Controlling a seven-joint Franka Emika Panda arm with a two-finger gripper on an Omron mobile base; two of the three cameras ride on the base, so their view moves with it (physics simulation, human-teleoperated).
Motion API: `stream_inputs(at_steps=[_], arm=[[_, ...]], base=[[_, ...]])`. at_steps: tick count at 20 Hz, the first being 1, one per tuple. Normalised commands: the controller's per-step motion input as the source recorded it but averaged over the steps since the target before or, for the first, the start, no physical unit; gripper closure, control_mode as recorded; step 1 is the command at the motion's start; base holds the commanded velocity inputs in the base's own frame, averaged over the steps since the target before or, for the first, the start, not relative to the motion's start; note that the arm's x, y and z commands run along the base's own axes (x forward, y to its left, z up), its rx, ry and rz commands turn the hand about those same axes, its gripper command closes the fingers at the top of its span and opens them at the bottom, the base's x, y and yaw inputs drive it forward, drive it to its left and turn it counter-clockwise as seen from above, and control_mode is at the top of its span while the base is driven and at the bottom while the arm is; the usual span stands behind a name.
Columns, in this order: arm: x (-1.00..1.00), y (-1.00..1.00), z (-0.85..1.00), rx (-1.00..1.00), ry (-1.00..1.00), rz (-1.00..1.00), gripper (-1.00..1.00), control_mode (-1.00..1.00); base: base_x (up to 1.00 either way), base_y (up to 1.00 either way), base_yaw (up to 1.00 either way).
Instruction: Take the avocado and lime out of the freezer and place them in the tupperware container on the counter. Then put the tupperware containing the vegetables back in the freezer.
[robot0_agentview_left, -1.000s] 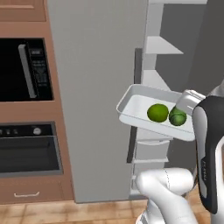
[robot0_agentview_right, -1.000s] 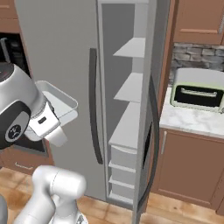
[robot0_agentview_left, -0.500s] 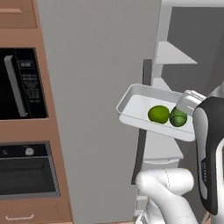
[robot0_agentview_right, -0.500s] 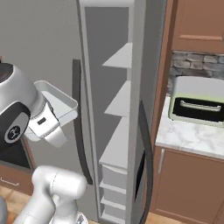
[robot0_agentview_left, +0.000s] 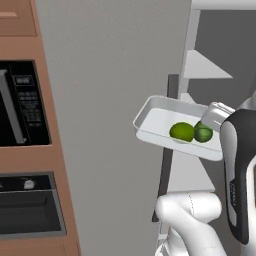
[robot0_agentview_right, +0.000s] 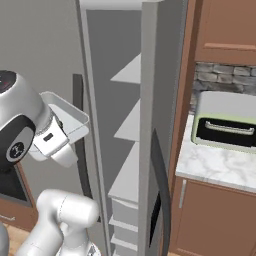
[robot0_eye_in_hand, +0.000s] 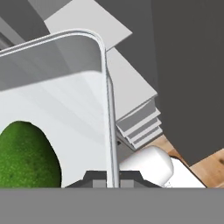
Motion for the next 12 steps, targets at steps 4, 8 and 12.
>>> stream_inputs(at_steps=[4,8,12], arm=[[0.0,0.0,0.0,0.0,0.0,0.0,1.0,1.0],[0.0,0.0,0.0,0.0,0.0,0.0,1.0,1.0],[0.0,0.0,0.0,0.0,0.0,0.0,1.0,1.0]], base=[[0.0,-0.29,0.0],[0.26,-0.32,0.0],[0.36,-0.33,-0.01]])
